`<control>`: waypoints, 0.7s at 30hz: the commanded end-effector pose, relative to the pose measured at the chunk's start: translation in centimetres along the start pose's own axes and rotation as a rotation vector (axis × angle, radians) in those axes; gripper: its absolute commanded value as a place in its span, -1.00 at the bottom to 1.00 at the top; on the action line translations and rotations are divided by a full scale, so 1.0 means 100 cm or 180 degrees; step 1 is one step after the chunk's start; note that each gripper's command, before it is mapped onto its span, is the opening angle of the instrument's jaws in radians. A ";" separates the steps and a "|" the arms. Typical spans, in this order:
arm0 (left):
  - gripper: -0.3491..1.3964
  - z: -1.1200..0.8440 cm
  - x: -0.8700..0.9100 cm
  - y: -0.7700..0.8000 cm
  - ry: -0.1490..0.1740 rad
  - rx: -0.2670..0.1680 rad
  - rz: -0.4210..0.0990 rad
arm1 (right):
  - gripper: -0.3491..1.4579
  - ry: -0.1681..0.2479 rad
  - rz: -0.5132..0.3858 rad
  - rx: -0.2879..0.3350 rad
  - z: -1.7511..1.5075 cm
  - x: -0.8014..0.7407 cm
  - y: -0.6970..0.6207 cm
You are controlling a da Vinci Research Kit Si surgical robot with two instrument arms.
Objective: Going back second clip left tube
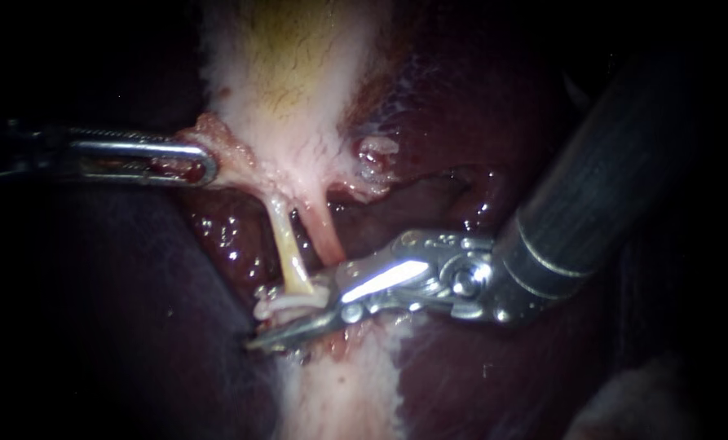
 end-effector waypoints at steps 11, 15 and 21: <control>-1.00 0.0001 -0.0001 0.0000 0.0002 0.0003 0.0002 | -0.06 0.0153 -0.0617 -0.0458 -0.0008 -0.0004 0.0018; -1.00 0.0001 -0.0001 -0.0001 0.0002 0.0003 0.0002 | -0.06 0.0146 -0.0621 -0.0484 -0.0012 -0.0006 0.0017; -1.00 0.0000 -0.0001 -0.0001 0.0001 0.0002 0.0003 | -0.06 0.0116 -0.0813 -0.0477 -0.0027 -0.0013 0.0012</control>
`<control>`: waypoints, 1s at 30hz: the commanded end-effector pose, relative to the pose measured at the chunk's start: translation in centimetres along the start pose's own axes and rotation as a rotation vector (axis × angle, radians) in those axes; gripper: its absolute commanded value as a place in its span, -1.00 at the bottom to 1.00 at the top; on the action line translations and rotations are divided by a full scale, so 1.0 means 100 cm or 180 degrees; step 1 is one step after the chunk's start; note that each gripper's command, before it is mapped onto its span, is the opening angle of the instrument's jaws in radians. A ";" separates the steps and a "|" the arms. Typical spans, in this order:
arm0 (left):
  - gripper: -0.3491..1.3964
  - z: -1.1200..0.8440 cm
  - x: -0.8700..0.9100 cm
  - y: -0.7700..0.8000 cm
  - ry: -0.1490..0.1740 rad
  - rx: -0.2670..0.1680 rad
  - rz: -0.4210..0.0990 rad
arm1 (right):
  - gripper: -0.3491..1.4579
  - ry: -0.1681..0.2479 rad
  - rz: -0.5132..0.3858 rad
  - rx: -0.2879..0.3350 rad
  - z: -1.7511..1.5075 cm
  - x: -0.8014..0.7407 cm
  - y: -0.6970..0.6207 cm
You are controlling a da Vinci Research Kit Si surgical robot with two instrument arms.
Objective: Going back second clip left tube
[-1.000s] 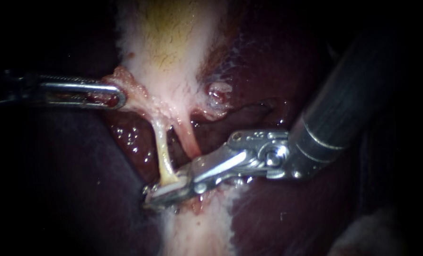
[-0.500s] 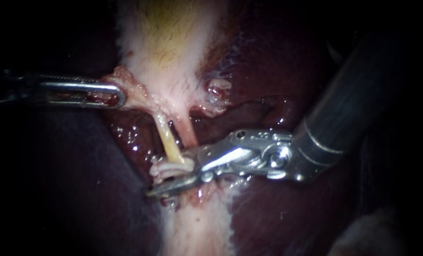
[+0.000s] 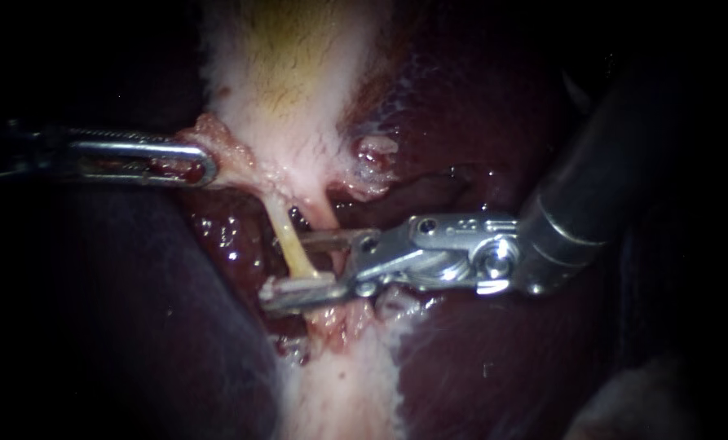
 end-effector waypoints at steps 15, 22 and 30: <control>-1.00 -0.0001 0.0000 0.0000 -0.0002 -0.0003 0.0001 | -0.06 0.0007 -0.0617 0.0032 -0.0103 -0.0013 -0.0016; -1.00 -0.0001 0.0000 0.0000 -0.0002 -0.0003 0.0002 | -0.06 0.0016 -0.0682 -0.0166 -0.0153 0.0005 -0.0011; -1.00 0.0000 -0.0001 -0.0002 -0.0002 -0.0003 0.0004 | -0.06 0.0005 -0.0726 -0.0174 -0.0180 0.0010 -0.0008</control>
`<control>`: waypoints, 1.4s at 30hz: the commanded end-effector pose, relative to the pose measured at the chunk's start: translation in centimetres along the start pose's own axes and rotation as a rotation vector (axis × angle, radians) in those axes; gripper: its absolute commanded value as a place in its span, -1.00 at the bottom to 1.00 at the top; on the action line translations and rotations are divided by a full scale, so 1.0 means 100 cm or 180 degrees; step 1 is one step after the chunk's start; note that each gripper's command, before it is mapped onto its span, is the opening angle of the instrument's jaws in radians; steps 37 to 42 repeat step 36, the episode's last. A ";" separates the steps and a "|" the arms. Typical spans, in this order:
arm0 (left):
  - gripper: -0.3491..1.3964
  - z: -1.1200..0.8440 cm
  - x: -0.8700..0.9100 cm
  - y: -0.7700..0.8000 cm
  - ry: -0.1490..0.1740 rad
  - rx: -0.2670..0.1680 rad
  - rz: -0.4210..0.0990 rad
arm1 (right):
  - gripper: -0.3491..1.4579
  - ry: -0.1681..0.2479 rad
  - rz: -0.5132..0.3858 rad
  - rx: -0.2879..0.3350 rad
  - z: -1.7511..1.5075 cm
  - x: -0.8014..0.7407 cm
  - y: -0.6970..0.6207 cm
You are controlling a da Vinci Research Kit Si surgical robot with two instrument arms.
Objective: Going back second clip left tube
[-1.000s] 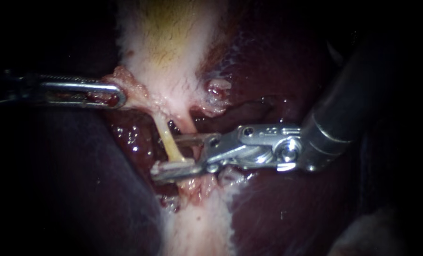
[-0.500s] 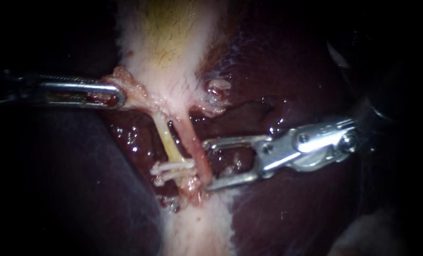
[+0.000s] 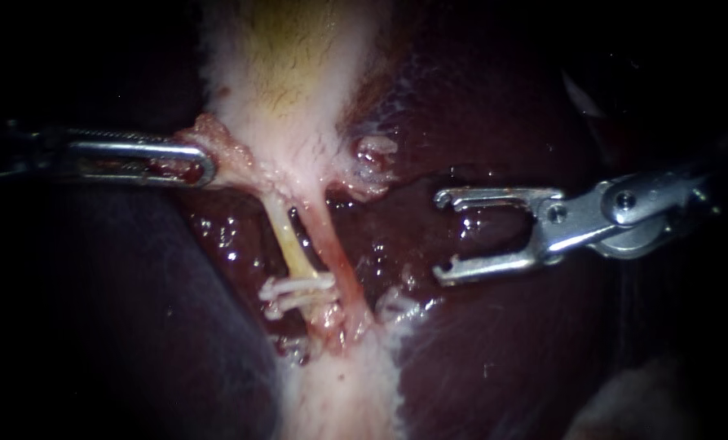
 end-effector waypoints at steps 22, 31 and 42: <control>-1.00 0.0032 -0.0023 -0.0027 -0.0045 0.0037 0.0052 | -0.06 0.0005 -0.0049 0.0109 -0.0002 -0.0004 -0.0004; -1.00 0.0055 -0.0032 -0.0043 -0.0072 0.0046 0.0075 | -0.06 0.0005 -0.0050 0.0109 -0.0002 -0.0004 -0.0005; -1.00 0.0058 -0.0035 -0.0045 -0.0090 0.0051 0.0083 | -0.06 0.0005 -0.0050 0.0109 -0.0002 -0.0005 -0.0005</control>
